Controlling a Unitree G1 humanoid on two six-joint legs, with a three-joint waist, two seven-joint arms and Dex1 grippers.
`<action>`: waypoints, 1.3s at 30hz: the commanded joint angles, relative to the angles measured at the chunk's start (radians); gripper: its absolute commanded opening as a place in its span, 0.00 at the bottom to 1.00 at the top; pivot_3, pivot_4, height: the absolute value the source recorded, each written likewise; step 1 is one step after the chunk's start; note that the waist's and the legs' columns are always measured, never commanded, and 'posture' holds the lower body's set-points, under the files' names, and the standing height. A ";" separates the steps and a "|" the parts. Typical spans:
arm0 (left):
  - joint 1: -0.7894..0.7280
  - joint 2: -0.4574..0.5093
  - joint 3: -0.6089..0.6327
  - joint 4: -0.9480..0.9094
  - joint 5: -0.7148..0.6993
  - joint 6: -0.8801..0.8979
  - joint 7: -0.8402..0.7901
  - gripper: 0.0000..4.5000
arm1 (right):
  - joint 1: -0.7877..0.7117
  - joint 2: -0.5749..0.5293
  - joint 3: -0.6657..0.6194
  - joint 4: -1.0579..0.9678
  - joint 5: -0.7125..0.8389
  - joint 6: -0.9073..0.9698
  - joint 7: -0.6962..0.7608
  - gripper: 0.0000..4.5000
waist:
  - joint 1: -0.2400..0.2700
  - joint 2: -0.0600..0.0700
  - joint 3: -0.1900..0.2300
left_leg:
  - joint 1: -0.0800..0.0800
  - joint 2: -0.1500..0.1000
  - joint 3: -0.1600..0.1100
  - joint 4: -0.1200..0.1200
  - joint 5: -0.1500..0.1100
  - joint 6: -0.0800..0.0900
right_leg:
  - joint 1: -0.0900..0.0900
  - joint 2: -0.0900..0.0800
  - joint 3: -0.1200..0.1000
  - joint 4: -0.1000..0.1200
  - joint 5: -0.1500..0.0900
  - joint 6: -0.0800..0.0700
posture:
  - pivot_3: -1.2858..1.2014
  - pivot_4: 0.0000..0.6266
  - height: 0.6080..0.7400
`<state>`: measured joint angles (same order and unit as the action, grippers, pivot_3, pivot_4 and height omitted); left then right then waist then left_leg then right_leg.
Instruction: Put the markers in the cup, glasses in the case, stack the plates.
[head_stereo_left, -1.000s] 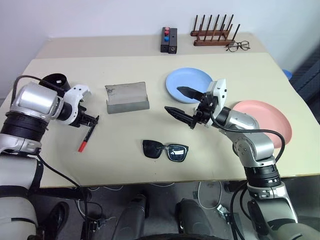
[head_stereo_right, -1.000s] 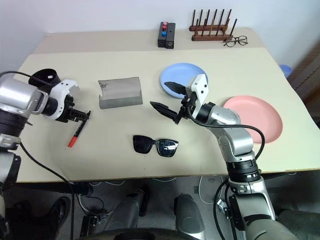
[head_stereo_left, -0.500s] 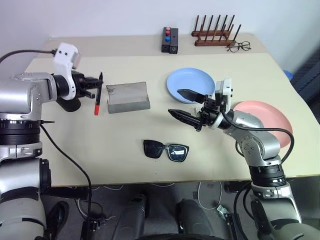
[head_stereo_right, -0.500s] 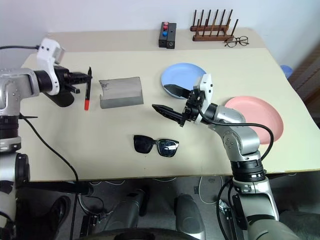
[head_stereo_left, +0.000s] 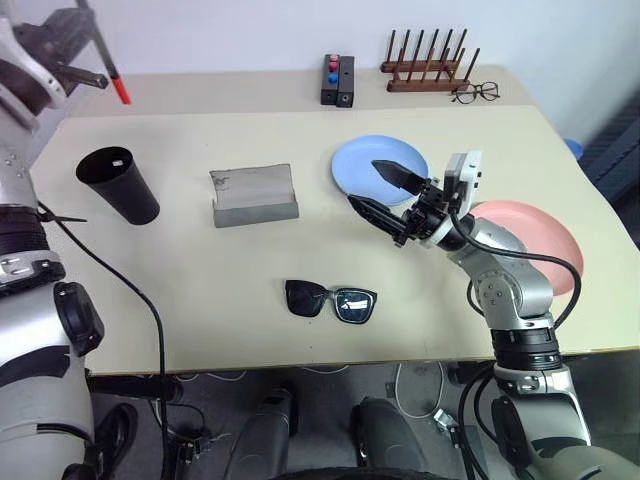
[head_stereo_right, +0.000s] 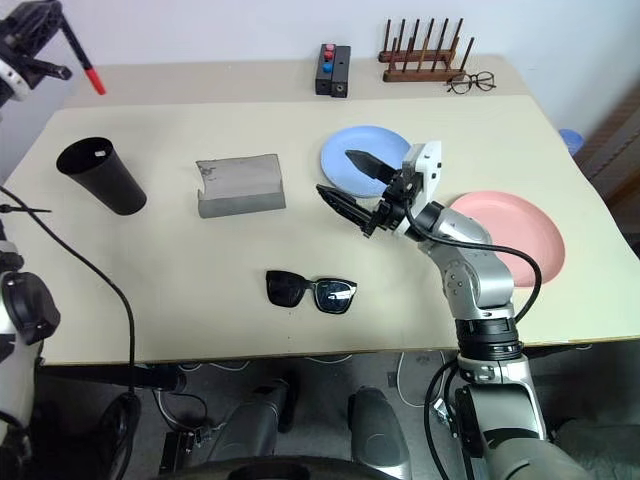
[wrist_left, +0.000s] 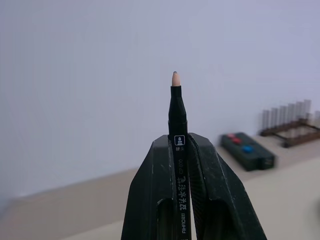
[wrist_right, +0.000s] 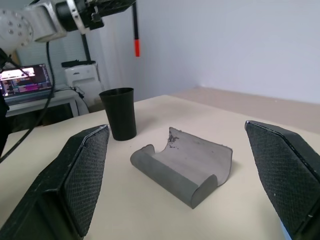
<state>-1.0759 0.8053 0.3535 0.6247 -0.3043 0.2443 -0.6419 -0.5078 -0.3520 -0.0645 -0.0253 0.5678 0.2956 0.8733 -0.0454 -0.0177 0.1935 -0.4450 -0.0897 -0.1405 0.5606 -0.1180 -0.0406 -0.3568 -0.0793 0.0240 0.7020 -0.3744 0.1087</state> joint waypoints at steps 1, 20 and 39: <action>0.012 0.045 0.069 0.043 -0.019 -0.089 0.009 0.02 | -0.018 0.001 -0.010 -0.022 -0.003 -0.025 -0.003 0.99 | 0.000 0.000 0.000 | 0.000 0.000 0.000 0.000 0.000 0.000 | 0.000 0.000 0.000 0.000 0.000 0.000 | 0.52 0.24 0.98; 0.314 -0.052 0.127 -0.037 -0.122 -0.112 0.018 0.02 | -0.034 0.000 0.015 -0.001 -0.037 -0.030 0.007 0.99 | 0.000 -0.001 0.000 | 0.000 0.000 -0.001 0.000 0.000 0.000 | 0.000 0.000 0.000 0.000 0.001 0.000 | 0.52 0.24 0.98; 0.365 -0.069 0.095 -0.082 -0.113 -0.093 0.037 0.99 | -0.044 -0.007 0.034 -0.068 -0.044 0.026 -0.044 0.99 | 0.001 -0.001 0.000 | 0.000 0.000 -0.001 0.000 0.000 0.000 | 0.000 0.000 0.000 0.000 0.001 0.000 | 0.52 0.24 0.98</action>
<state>-0.7029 0.7110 0.4375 0.6038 -0.4050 0.1499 -0.5998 -0.5252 -0.3546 -0.0225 -0.0396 0.5161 0.3223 0.8330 -0.0448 -0.0183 0.1931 -0.4446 -0.0894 -0.1412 0.5610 -0.1180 -0.0405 -0.3566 -0.0794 0.0243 0.7024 -0.3735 0.1090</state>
